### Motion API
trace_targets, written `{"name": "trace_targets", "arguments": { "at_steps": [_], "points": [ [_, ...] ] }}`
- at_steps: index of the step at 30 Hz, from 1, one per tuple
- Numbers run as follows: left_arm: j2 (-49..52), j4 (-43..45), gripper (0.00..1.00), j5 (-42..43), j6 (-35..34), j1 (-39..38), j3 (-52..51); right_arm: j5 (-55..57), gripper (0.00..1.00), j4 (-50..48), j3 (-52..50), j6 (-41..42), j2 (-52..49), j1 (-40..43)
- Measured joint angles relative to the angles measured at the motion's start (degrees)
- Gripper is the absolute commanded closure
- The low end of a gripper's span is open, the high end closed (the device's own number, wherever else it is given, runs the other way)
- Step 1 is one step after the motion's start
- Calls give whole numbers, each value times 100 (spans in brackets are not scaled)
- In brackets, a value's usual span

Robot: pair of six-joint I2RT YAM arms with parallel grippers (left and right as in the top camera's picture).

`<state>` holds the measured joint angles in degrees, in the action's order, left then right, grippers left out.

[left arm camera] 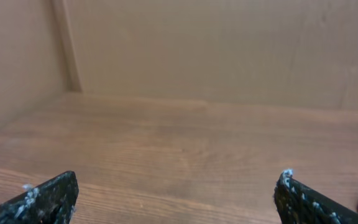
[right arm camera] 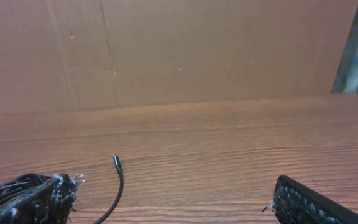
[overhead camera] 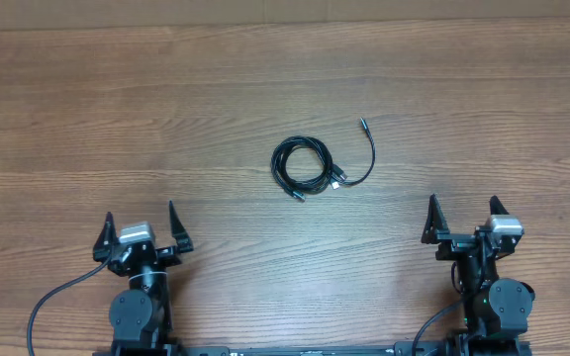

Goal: Untangle cables

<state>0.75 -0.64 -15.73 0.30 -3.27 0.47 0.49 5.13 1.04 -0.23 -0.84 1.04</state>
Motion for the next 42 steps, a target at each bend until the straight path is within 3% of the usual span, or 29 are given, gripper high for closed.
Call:
{"name": "trace_targets", "arguments": {
  "at_steps": [5,10,13,19,24,33,38,42],
  "points": [
    [0,125,1,122,-81,0,0,0,0,-2,0,2,0,0],
    [7,529,0,1502,-232,0,190,0,0,-24,2,2,0,0],
    [7,448,0,2011,-481,0,750,-7,0,-157,0,2,0,0],
    [11,-516,1,2597,-949,0,2389,-26,0,-15,0,0,0,0],
    [11,-651,0,3832,-1093,0,3108,-212,0,-42,2,2,0,0],
    [11,-1117,0,5539,-1176,0,3204,-1672,0,-581,0,286,0,0],
    [11,-1172,0,5729,-1198,0,3204,-3036,0,-1069,2,385,0,-2],
    [11,-1222,0,5466,-1290,0,3204,-3491,0,-798,133,420,-2,-2]
  ]
}}
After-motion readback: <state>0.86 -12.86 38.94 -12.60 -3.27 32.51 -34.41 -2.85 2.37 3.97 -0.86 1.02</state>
